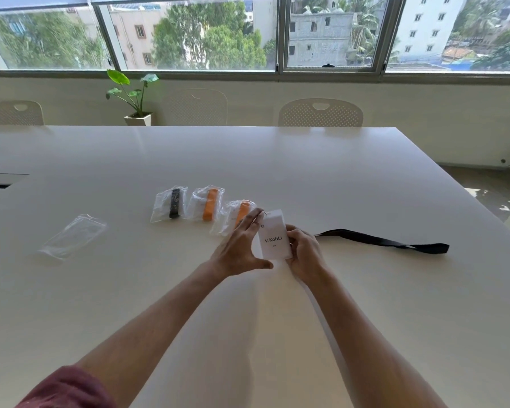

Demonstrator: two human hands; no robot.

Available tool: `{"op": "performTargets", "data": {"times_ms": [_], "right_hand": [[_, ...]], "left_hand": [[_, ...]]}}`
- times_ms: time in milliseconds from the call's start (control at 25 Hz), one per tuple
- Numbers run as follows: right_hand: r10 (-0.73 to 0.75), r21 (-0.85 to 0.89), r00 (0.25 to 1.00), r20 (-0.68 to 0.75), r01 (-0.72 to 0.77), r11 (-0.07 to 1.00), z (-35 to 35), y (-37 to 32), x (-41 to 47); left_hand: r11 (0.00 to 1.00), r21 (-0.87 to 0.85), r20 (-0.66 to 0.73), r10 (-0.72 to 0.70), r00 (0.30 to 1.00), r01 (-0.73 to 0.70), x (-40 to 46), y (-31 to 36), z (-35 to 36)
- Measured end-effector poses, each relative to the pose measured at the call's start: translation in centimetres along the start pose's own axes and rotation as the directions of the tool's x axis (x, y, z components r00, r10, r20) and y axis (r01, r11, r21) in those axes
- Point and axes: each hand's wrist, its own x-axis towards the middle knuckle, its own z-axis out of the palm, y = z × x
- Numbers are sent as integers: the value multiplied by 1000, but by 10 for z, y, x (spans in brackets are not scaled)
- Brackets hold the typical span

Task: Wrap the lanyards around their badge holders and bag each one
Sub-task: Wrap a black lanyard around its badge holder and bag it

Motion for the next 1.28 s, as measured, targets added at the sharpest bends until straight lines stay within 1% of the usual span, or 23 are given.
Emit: {"op": "performTargets", "data": {"times_ms": [80,120,160,200,240,280,320,360,400,440,480,520,560,600,640,720,840,920,1000,1120,1280], "right_hand": [[-3,-17,1000,23,3,1000,3,1,-1],[-40,-50,999,16,41,998,4,1,-2],[-120,-128,993,-21,116,985,4,0,-2],[-234,-252,969,-75,208,945,4,-2,-1],[-357,-402,926,-118,284,871,2,-5,2],[-458,-542,881,-118,329,773,2,-10,5],[-521,-657,850,-71,353,666,1,-14,8],[-532,-723,847,6,372,583,0,-19,11],[-485,-735,870,90,387,557,-1,-23,15],[-393,-701,905,165,387,598,-1,-28,17],[-281,-641,931,234,366,675,-1,-31,18],[-195,-599,935,298,341,725,-2,-32,18],[-147,-588,930,335,329,739,-3,-33,18],[-133,-611,930,342,328,721,-4,-34,18],[-140,-628,935,327,325,707,-5,-34,18],[-195,-650,949,249,313,693,-6,-36,16],[-301,-665,946,120,302,683,-3,-37,12],[-321,-639,940,116,318,700,4,-34,6],[-295,-606,946,138,316,730,11,-28,-1],[-272,-567,954,130,296,768,17,-17,-10],[-265,-553,961,83,265,790,21,-5,-16]], "left_hand": [[994,98,12,51,999,-52,0,0,-5],[986,144,10,85,996,-85,0,0,-8],[977,179,11,113,993,-114,1,1,-12],[970,202,18,133,991,-134,2,2,-16],[965,216,30,148,989,-151,3,3,-20],[959,227,44,164,985,-170,4,3,-24],[953,236,55,184,981,-192,6,3,-29],[944,248,61,209,976,-218,6,4,-33],[933,262,62,237,970,-245,6,5,-36],[924,273,59,263,963,-269,6,6,-40],[916,280,57,284,957,-289,5,6,-42],[910,284,55,299,953,-302,4,6,-44],[907,286,51,309,950,-310,2,7,-46],[906,287,45,313,949,-312,1,7,-48],[906,291,38,311,950,-308,0,8,-49],[911,295,7,298,955,-286,-1,10,-52],[949,227,-70,241,968,-220,-1,10,-54],[974,166,-134,180,975,-157,1,11,-53],[984,137,-162,137,977,-115,6,14,-51],[987,144,-165,101,981,-77,11,15,-50],[985,165,-119,72,990,-52,16,12,-55]]}}
